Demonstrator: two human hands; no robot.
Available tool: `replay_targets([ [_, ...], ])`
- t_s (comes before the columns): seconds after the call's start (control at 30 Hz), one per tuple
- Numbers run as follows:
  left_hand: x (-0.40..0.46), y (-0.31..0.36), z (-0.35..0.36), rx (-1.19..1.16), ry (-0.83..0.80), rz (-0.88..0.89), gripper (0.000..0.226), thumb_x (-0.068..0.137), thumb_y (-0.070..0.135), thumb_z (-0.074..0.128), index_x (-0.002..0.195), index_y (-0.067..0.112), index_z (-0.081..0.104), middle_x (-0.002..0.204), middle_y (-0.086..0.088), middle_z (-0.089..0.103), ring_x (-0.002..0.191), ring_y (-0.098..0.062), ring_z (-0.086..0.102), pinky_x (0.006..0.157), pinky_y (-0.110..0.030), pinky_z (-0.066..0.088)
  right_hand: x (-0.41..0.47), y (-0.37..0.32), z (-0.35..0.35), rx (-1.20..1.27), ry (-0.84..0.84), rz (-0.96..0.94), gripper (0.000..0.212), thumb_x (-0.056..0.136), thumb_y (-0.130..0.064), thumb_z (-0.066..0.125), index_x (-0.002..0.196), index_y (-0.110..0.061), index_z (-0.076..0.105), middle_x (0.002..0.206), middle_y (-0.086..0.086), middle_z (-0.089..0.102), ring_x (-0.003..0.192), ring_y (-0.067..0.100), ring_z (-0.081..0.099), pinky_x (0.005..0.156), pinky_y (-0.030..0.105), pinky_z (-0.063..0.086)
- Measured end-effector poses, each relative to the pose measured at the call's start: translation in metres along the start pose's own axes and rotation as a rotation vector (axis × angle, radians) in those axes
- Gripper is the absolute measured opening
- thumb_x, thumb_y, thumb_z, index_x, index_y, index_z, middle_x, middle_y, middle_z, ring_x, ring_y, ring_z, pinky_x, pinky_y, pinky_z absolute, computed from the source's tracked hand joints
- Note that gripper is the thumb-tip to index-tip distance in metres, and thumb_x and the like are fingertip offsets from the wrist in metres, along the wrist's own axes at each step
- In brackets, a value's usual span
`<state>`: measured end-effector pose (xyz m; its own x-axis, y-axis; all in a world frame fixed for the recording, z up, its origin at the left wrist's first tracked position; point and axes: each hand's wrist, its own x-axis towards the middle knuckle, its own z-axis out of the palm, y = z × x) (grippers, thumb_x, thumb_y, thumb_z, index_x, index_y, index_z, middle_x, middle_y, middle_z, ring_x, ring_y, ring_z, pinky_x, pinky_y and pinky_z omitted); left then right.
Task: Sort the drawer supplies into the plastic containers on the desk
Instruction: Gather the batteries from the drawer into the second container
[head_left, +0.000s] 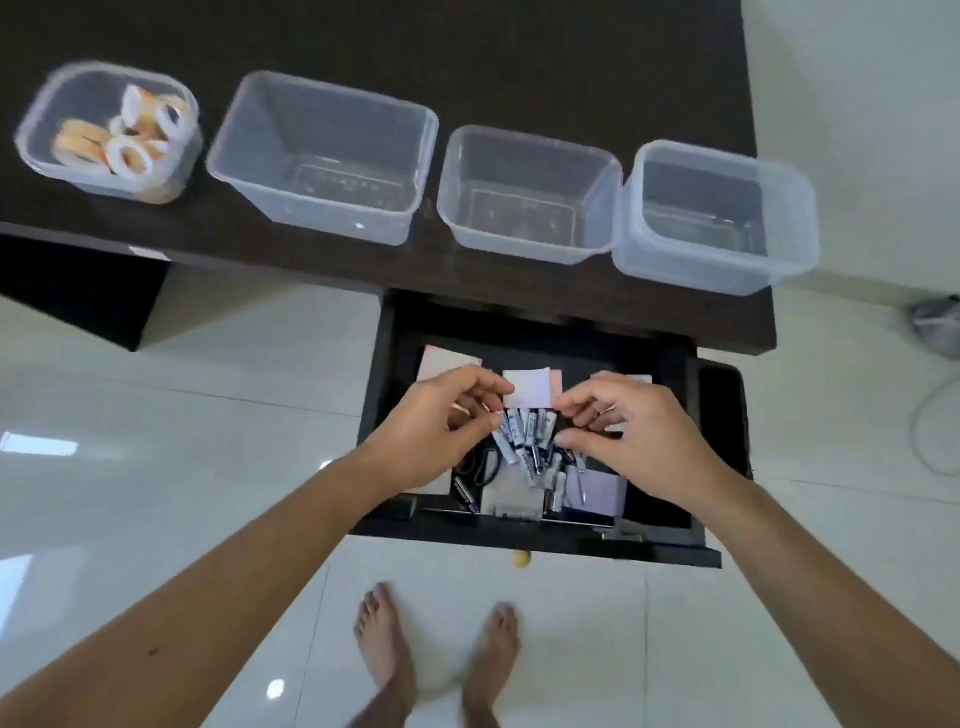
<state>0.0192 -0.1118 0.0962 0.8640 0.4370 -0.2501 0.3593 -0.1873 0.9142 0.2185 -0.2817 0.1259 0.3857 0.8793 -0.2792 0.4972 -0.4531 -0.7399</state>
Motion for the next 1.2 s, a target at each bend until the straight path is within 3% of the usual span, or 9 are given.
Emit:
replay_targets([
  [0.13,0.023,-0.028,0.035,0.243,-0.149,0.052,0.035,0.092,0.011,0.081,0.121,0.027,0.070,0.111,0.007,0.064,0.098,-0.006,0.065,0.088,-0.020,0.057,0.001,0.055,0.019,0.000,-0.052,0.050,0.029,0.082,-0.018,0.091,0.107,-0.026,0.079,0.103,-0.012,0.074,0.092,0.008,0.072,0.087,0.037,0.062],
  [0.27,0.038,-0.046,0.041,0.390,-0.200,0.026,0.046,0.083,0.022,0.090,0.122,0.032,0.067,0.114,0.013,0.058,0.095,-0.001,0.058,0.081,-0.015,0.047,0.019,0.073,0.041,0.026,-0.056,0.044,0.035,0.080,-0.020,0.093,0.111,-0.025,0.077,0.103,-0.005,0.073,0.090,0.012,0.073,0.086,0.039,0.063],
  [0.47,0.039,-0.070,0.041,0.450,-0.183,0.044,0.045,0.080,0.031,0.092,0.119,0.030,0.069,0.114,0.017,0.058,0.094,0.002,0.055,0.078,-0.010,0.041,0.043,0.075,0.057,-0.094,-0.055,-0.028,0.053,0.075,-0.041,0.094,0.122,-0.027,0.075,0.099,-0.013,0.065,0.081,0.008,0.065,0.077,0.027,0.054],
  [0.57,0.041,-0.074,0.041,0.488,-0.203,0.105,0.037,0.084,0.031,0.089,0.116,0.028,0.071,0.111,0.016,0.057,0.096,0.002,0.051,0.083,-0.010,0.038,0.044,0.076,0.060,-0.158,-0.056,-0.039,0.056,0.074,-0.045,0.093,0.124,-0.027,0.074,0.098,-0.010,0.065,0.081,0.010,0.063,0.076,0.027,0.052],
  [0.63,0.041,-0.076,0.040,0.512,-0.211,0.145,0.032,0.086,0.033,0.086,0.115,0.027,0.072,0.112,0.013,0.059,0.101,-0.002,0.051,0.090,-0.018,0.042,0.043,0.079,0.060,-0.144,-0.048,-0.033,0.054,0.073,-0.044,0.094,0.120,-0.027,0.075,0.097,-0.010,0.065,0.081,0.012,0.064,0.075,0.025,0.052],
  [0.77,0.039,-0.076,0.041,0.560,-0.210,0.190,0.032,0.089,0.035,0.083,0.119,0.028,0.074,0.116,0.009,0.059,0.112,-0.010,0.056,0.098,-0.026,0.049,0.041,0.082,0.058,-0.104,-0.041,-0.011,0.051,0.070,-0.041,0.097,0.114,-0.027,0.075,0.097,-0.013,0.061,0.081,0.011,0.065,0.071,0.017,0.050],
  [0.9,0.040,-0.074,0.044,0.582,-0.196,0.249,0.031,0.090,0.035,0.082,0.119,0.029,0.077,0.112,0.011,0.057,0.107,-0.006,0.054,0.098,-0.028,0.051,0.036,0.082,0.056,-0.052,-0.057,-0.016,0.050,0.071,-0.036,0.098,0.114,-0.027,0.075,0.100,-0.011,0.063,0.079,0.010,0.066,0.073,0.022,0.056],
  [1.03,0.041,-0.072,0.047,0.637,-0.187,0.284,0.029,0.091,0.036,0.081,0.118,0.025,0.076,0.114,0.007,0.060,0.106,-0.012,0.061,0.093,-0.037,0.057,0.030,0.082,0.051,0.029,-0.038,-0.001,0.048,0.074,-0.026,0.097,0.114,-0.029,0.072,0.094,-0.010,0.070,0.073,0.002,0.065,0.071,0.021,0.057],
  [1.2,0.039,-0.067,0.045,0.604,-0.144,0.315,0.021,0.095,0.031,0.077,0.110,0.020,0.067,0.109,0.007,0.064,0.097,-0.011,0.060,0.086,-0.036,0.057,0.024,0.081,0.048,0.234,-0.045,0.023,0.044,0.087,0.005,0.078,0.118,-0.024,0.066,0.105,0.003,0.067,0.084,0.021,0.075,0.075,0.035,0.063],
])
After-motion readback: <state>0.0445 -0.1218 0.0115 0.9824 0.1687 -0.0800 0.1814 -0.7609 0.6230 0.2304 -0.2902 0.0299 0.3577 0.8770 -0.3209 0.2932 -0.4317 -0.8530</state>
